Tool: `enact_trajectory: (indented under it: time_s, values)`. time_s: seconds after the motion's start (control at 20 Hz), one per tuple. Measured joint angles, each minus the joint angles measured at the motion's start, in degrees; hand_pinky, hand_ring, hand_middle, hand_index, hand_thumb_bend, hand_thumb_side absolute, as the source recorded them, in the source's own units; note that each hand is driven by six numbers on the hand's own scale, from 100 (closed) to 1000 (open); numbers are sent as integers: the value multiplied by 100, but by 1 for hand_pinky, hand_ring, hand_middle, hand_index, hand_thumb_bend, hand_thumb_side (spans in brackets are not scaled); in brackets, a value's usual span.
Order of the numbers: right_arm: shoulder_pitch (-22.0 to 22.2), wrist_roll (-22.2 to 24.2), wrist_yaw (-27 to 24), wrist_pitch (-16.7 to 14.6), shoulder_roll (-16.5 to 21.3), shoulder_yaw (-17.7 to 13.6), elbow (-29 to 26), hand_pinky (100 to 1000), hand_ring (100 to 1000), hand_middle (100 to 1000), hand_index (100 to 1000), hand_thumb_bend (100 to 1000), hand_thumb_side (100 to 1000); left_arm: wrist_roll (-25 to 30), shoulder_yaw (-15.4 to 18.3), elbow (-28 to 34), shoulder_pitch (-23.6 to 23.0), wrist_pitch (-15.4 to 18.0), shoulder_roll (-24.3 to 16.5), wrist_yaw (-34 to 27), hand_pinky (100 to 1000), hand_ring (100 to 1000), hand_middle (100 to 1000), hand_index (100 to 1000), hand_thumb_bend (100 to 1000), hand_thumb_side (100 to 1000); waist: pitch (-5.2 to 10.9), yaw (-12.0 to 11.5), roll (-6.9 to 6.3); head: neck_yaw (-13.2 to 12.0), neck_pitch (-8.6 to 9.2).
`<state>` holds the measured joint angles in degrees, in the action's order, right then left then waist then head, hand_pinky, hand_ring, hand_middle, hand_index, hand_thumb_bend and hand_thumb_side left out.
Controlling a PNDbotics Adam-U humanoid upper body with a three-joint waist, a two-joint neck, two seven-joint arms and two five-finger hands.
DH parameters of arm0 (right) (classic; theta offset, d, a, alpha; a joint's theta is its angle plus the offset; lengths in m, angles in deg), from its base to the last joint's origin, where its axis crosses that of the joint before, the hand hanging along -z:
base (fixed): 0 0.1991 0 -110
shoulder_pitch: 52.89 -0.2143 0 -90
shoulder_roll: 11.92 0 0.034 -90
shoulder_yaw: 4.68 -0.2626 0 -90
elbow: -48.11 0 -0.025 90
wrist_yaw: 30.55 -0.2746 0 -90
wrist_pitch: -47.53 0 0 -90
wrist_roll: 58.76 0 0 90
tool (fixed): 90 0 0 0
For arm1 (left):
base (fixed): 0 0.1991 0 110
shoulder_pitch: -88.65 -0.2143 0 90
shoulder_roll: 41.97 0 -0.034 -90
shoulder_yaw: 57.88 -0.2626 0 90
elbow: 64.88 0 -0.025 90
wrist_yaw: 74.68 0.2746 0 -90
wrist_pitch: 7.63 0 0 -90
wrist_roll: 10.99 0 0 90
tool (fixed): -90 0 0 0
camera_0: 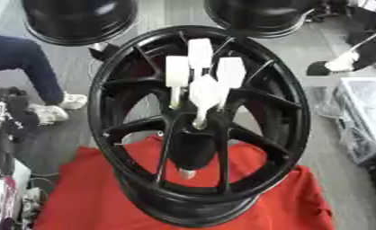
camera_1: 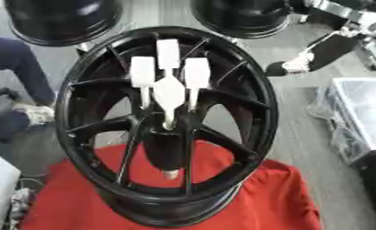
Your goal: Pull the pin out of the wheel hub.
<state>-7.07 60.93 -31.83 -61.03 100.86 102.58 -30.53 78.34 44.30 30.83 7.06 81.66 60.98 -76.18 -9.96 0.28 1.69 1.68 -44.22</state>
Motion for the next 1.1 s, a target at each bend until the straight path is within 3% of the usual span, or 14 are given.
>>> enact_trajectory:
  time_s: [0.45,1.1]
  values:
    - [-297,648,3,-2,-698,-109,607,841,873,840,935,675,346,14,-2,-1,0,12,5,0,685,830,699,673,268,820,-2,-27,-57,40,0]
    - [-481,746,325,-94,-1335,-130,1186,834,858,815,927,681,346,26,-34,-2,14,4,53,0,685,831,698,673,270,820,-36,-78,-66,98,0]
